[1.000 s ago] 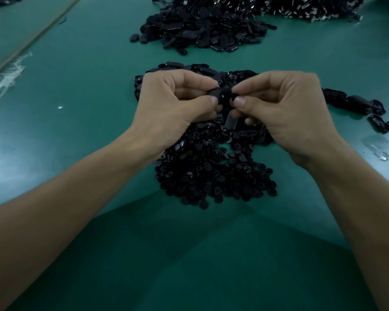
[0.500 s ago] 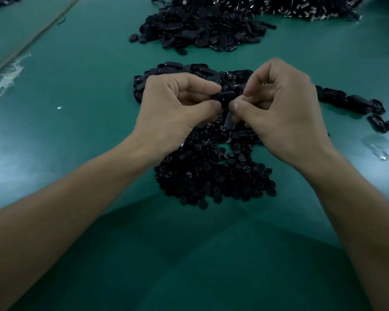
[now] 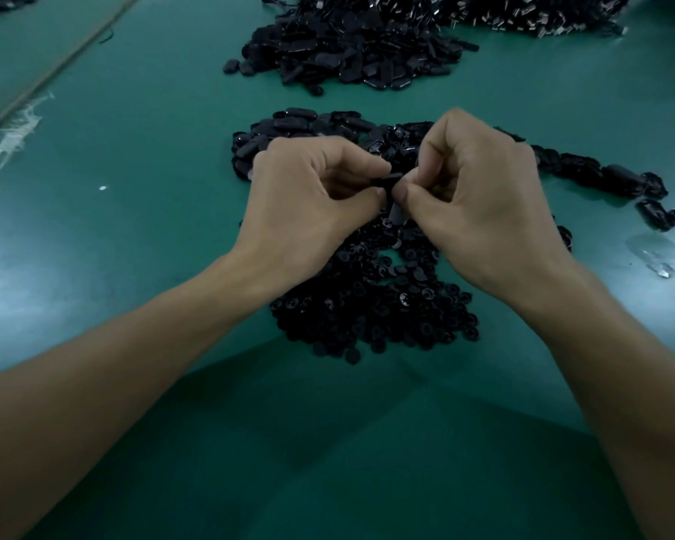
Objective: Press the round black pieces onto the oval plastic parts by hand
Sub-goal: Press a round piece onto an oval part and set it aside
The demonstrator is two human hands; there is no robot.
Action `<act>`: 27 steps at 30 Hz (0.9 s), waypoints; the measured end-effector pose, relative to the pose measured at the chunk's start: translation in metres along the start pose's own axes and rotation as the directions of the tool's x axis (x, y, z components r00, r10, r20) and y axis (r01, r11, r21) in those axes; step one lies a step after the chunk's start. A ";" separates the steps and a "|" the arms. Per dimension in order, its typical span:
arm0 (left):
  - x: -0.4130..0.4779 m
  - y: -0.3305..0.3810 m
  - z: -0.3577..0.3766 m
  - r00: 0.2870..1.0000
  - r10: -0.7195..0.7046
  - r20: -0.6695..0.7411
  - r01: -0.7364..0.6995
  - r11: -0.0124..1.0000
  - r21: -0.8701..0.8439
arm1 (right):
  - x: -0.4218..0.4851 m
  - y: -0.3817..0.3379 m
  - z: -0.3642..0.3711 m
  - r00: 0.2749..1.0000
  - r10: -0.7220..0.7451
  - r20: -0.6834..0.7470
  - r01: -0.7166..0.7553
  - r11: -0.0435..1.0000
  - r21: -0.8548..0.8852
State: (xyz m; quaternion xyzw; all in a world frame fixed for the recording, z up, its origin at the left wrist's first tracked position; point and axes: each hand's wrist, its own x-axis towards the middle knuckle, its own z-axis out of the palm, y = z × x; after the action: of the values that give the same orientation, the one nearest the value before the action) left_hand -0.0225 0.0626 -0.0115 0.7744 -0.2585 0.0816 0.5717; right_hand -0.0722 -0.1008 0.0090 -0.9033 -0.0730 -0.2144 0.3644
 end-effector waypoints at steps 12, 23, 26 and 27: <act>-0.005 -0.002 0.002 0.995 0.099 -0.030 -0.092 0.983 0.161 | -0.005 -0.009 0.015 0.992 0.112 -0.064 -0.113 0.993 -0.020; 0.001 -0.008 -0.004 0.990 0.136 -0.037 -0.121 0.954 0.276 | -0.005 -0.012 0.018 0.989 0.140 0.057 -0.147 0.976 0.160; 0.002 -0.012 -0.005 0.991 0.132 -0.034 -0.116 0.946 0.302 | -0.005 -0.010 0.018 0.986 0.133 0.097 -0.150 0.970 0.193; 0.002 -0.012 -0.005 0.991 0.133 -0.033 -0.116 0.944 0.310 | -0.005 -0.009 0.018 0.985 0.135 0.108 -0.155 0.968 0.200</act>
State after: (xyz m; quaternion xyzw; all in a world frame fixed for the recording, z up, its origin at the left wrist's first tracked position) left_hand -0.0137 0.0697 -0.0192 0.8335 -0.2755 0.1774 0.4448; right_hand -0.0732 -0.0812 0.0011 -0.8723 -0.0457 -0.1359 0.4674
